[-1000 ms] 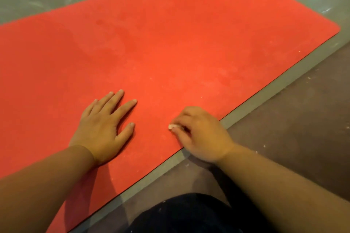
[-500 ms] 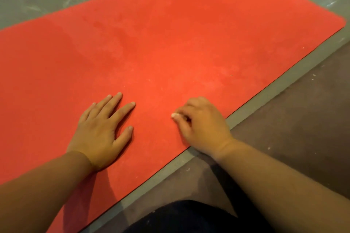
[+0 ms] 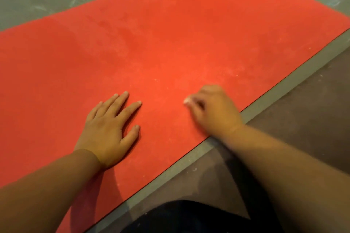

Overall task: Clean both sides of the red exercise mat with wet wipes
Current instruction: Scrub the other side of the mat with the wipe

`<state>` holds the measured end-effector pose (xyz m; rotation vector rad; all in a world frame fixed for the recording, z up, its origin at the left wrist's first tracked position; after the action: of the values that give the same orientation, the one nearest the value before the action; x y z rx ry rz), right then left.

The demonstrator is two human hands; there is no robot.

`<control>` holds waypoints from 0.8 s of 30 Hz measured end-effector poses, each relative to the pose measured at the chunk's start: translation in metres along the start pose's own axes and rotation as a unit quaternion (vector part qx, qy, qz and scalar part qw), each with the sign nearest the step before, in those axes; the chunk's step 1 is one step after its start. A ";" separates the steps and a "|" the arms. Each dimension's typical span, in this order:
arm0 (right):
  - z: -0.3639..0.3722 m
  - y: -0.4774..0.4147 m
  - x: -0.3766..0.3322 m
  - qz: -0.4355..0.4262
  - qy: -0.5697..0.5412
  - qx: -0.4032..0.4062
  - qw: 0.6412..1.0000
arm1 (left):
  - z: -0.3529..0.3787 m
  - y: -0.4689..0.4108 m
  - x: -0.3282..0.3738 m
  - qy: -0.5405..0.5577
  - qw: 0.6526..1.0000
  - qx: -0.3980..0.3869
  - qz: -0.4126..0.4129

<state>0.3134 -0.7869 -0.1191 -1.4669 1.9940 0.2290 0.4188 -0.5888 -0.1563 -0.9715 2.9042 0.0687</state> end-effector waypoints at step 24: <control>0.047 0.033 -0.067 -0.001 -0.071 -0.061 0.996 | -0.005 0.000 -0.002 0.019 1.000 0.005 -0.009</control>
<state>0.3129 -0.6986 -0.1234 -1.4850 1.8931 0.4485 0.4199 -0.5884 -0.1516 -1.0072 2.9271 0.0360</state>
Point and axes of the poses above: each hand's wrist, its own y-axis away from the middle knuckle, its own z-axis out of the palm, x = y × z, the point moved 9 cm from there along -y, towards the middle knuckle, and after that the axes turned 13 degrees about -y, right-handed, at the moved point
